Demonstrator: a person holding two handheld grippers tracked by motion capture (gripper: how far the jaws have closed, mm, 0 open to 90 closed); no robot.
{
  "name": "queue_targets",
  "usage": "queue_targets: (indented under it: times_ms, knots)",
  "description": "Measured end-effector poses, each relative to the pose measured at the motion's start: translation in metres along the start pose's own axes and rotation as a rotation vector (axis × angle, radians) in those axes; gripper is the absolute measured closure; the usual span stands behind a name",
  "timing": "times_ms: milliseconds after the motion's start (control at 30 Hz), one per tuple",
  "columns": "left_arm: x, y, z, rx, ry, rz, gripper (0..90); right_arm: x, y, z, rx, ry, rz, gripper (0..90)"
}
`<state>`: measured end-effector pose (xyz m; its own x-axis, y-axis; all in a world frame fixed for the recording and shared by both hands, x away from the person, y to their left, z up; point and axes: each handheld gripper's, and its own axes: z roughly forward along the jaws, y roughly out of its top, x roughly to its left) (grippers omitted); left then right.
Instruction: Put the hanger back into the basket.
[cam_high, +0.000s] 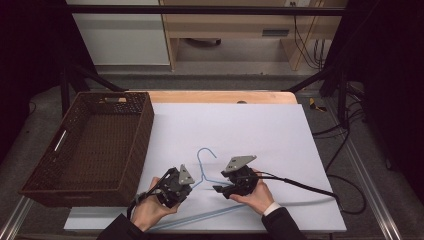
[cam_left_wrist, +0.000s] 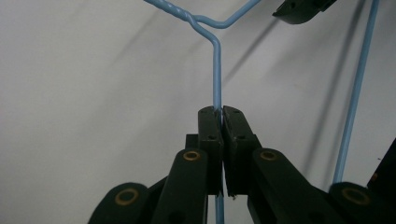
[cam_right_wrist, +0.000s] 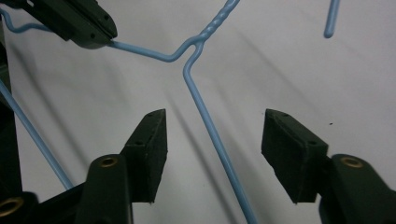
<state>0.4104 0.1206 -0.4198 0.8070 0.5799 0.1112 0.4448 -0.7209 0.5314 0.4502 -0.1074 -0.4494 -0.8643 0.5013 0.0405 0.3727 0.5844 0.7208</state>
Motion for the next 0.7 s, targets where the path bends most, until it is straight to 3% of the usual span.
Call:
queue_targets:
  times_ms: [467,700]
  knots:
    - [0.0006,-0.0004,0.0016,0.012,-0.012,0.004,87.0,-0.0006,-0.0014,0.0104,0.055,0.003,-0.055,76.2]
    - [0.0008,-0.0009,0.003,0.016,-0.018,0.005,87.0,-0.0002,-0.002,0.0097,0.045,0.005,-0.091,79.1]
